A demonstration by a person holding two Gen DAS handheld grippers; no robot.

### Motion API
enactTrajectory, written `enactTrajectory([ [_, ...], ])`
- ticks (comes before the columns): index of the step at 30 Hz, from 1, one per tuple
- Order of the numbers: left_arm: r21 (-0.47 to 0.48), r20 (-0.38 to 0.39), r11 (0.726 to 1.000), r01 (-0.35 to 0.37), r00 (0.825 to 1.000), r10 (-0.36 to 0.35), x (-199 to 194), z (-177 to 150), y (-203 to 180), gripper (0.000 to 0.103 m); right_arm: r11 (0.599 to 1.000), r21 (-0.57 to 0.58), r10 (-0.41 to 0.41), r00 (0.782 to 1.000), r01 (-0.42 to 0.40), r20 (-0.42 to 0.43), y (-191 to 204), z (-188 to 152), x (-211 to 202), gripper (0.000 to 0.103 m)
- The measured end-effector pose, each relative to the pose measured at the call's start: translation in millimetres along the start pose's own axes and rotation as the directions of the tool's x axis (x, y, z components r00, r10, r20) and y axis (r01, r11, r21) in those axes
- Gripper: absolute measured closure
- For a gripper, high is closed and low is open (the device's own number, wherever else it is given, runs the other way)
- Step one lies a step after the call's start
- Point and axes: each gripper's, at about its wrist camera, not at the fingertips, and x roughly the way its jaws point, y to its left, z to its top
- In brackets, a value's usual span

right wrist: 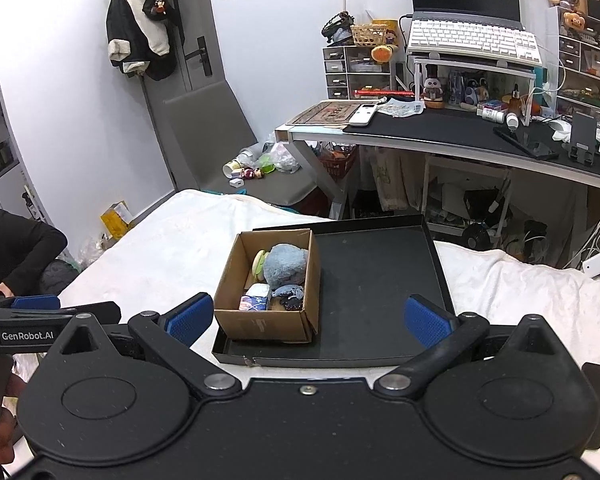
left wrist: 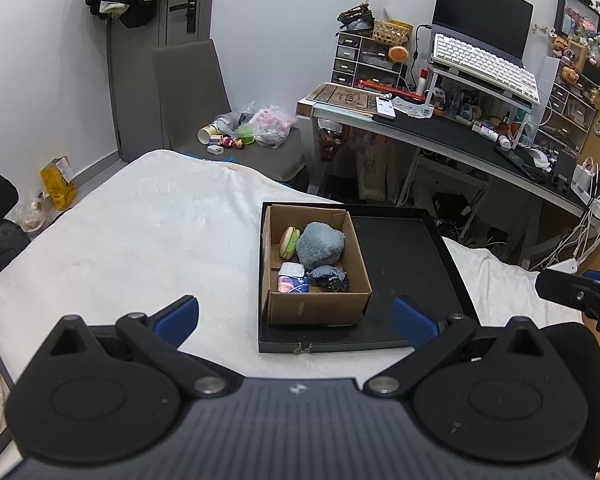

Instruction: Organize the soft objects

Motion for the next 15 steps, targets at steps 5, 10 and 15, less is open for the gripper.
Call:
enactTrajectory([
  [5,0.004,0.001,1.0,0.0,1.0,0.0,-2.5,-2.8,-1.4,0.0,1.0,0.001,0.0,1.0,0.0,0.002,-2.4,-0.9,-2.1,0.0],
  [10,0.008,0.006,1.0,0.001,1.0,-0.001,-6.9,-5.0,-2.6,0.0,1.0,-0.004,0.001,1.0,0.0,0.008,-1.8,-2.4,-5.3,0.0],
  [15,0.008,0.007,1.0,0.001,1.0,-0.001,-7.1,-5.2,-2.6,0.0,1.0,-0.007,0.002,1.0,-0.002,0.015,-0.7,-3.5,-9.3,0.0],
])
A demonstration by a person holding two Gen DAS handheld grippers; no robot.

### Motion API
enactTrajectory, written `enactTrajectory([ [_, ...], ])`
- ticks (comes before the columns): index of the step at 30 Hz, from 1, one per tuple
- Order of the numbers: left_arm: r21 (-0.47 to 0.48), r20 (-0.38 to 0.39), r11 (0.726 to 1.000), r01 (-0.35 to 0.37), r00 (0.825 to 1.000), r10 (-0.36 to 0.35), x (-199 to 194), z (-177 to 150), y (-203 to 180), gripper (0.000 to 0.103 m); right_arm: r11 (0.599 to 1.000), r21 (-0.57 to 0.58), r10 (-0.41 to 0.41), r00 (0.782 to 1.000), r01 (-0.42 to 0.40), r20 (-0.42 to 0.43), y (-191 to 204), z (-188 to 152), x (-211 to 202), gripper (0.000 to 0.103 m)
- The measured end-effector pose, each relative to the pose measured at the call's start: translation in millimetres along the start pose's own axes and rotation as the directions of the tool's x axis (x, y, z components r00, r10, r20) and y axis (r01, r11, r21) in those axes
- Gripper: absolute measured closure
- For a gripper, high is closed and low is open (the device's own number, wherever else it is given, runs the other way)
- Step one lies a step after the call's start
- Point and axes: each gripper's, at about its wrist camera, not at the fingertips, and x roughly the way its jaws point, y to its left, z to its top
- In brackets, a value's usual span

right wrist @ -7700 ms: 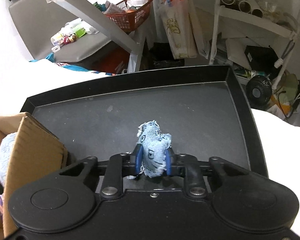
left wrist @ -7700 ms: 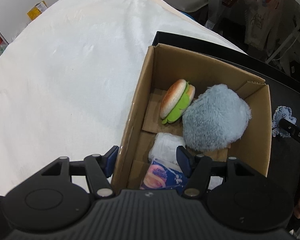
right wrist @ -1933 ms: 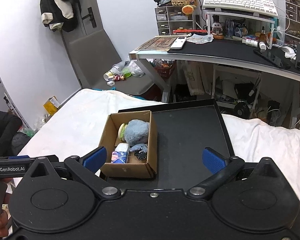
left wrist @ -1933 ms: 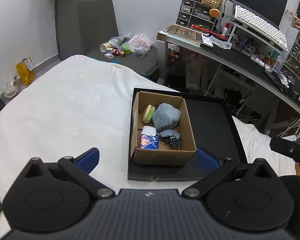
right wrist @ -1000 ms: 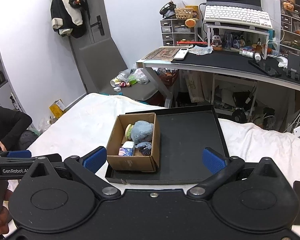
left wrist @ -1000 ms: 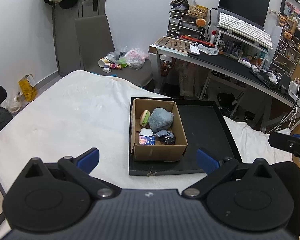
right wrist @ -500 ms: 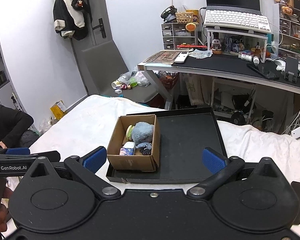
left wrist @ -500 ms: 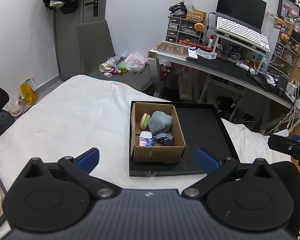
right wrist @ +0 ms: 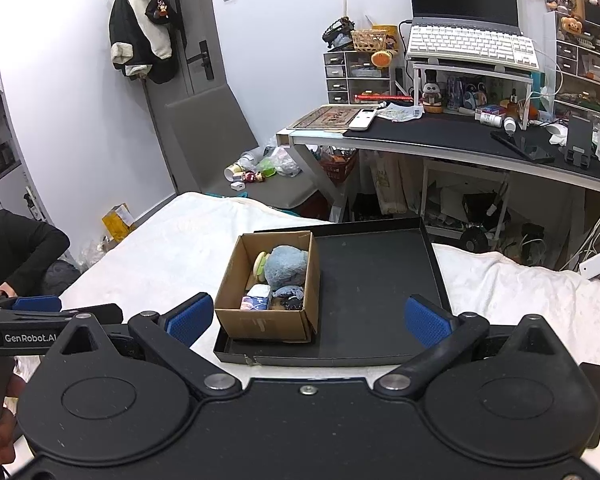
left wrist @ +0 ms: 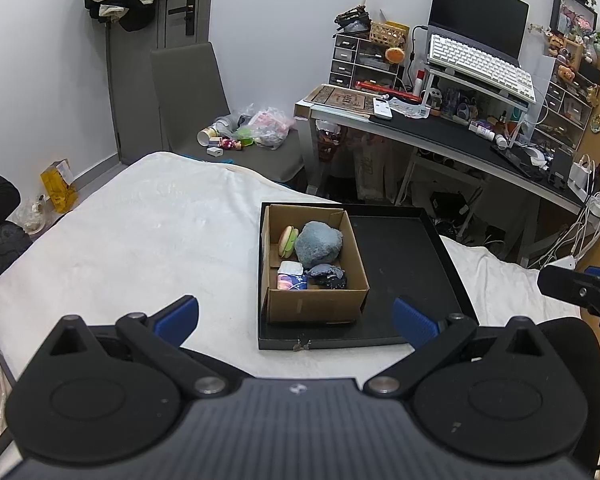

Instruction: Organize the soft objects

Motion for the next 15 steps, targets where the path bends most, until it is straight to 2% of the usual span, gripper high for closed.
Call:
enactTrajectory([
  [15,0.001,0.004,1.0,-0.001,1.0,0.001,-7.6,-1.9,-2.0,0.0,1.0,-0.002,0.0,1.0,0.0,0.007,0.4,-1.9,-5.1,0.0],
])
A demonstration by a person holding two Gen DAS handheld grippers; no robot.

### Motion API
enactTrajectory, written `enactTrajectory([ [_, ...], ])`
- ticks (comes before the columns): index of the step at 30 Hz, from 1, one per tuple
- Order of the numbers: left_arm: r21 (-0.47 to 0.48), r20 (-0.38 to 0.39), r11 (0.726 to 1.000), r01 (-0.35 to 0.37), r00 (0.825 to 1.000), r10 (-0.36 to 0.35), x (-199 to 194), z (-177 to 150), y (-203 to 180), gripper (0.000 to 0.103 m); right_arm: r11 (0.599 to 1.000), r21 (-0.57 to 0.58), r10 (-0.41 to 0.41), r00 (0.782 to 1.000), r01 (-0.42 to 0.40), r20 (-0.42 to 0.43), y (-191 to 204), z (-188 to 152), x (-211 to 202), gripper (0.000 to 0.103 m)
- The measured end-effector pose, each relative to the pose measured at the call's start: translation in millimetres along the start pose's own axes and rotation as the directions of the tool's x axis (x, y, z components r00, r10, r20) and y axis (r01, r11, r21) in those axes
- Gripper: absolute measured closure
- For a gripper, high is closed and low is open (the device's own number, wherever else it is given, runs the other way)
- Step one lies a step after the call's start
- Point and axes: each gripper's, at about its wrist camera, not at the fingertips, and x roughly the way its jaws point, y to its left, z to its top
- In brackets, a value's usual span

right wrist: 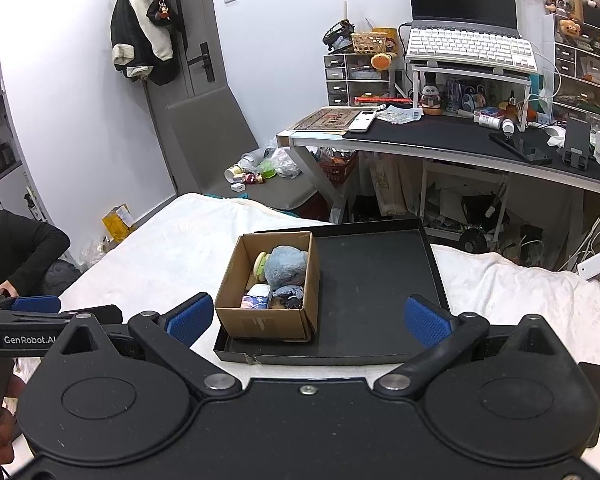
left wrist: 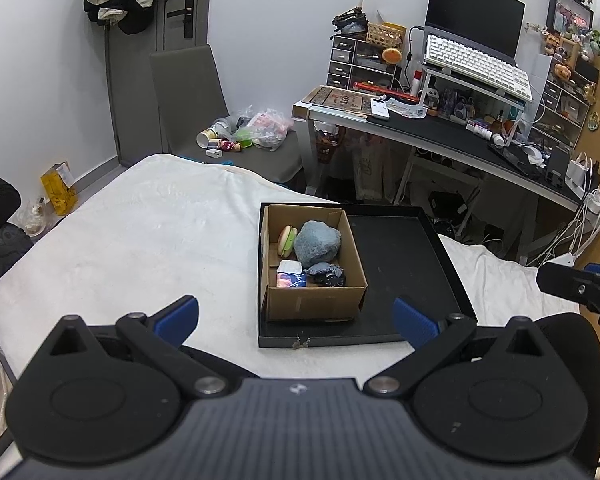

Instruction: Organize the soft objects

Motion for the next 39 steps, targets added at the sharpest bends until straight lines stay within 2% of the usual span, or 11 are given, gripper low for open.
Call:
enactTrajectory([
  [39,0.017,-0.012,1.0,0.004,1.0,-0.004,-3.0,-6.7,0.0,0.0,1.0,-0.007,0.011,1.0,-0.011,-0.012,0.4,-4.4,0.5,0.0],
])
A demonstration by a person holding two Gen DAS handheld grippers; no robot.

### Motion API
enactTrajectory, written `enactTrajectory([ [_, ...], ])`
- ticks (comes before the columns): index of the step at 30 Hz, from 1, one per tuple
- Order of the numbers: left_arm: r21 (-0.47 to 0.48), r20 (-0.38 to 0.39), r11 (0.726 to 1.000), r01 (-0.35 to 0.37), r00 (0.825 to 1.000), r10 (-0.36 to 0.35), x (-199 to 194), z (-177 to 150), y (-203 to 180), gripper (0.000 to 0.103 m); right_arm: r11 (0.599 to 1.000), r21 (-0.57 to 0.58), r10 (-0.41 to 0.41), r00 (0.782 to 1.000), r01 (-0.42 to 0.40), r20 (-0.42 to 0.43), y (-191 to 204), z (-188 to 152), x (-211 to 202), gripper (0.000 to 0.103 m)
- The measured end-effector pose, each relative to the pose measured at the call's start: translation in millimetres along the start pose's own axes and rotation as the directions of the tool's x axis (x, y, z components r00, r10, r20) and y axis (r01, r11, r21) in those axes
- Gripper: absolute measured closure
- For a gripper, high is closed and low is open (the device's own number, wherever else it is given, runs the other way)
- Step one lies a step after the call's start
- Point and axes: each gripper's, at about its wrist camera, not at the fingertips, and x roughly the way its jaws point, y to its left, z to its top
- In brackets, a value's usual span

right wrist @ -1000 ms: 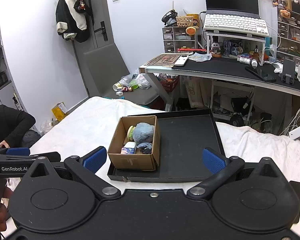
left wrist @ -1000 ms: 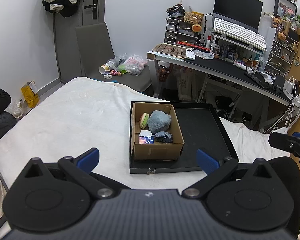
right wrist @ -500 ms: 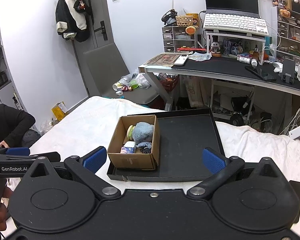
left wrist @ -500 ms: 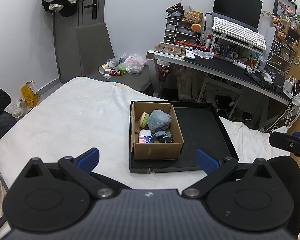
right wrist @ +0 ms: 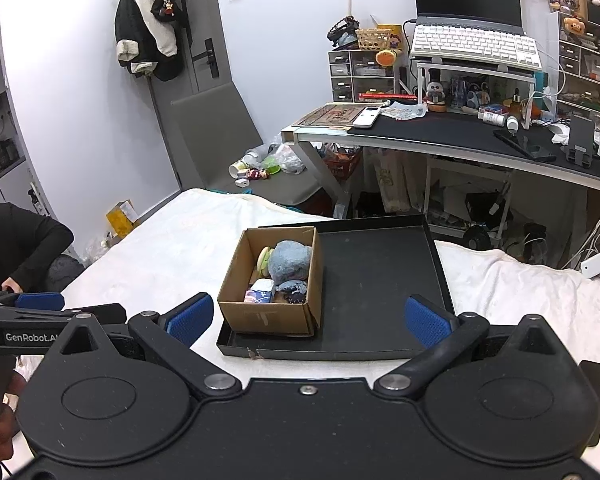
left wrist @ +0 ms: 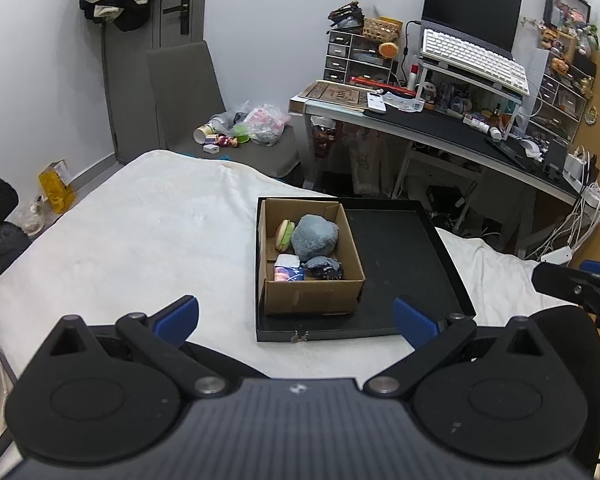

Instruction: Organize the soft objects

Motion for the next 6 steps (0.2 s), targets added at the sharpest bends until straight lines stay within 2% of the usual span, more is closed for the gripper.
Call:
enactTrajectory([
  [6,0.002,0.004,1.0,0.003,1.0,-0.003,3.7,0.8,0.1,0.0,1.0,0.005,0.002,1.0,-0.002,-0.01,-0.6,-1.3,3.4,0.0],
])
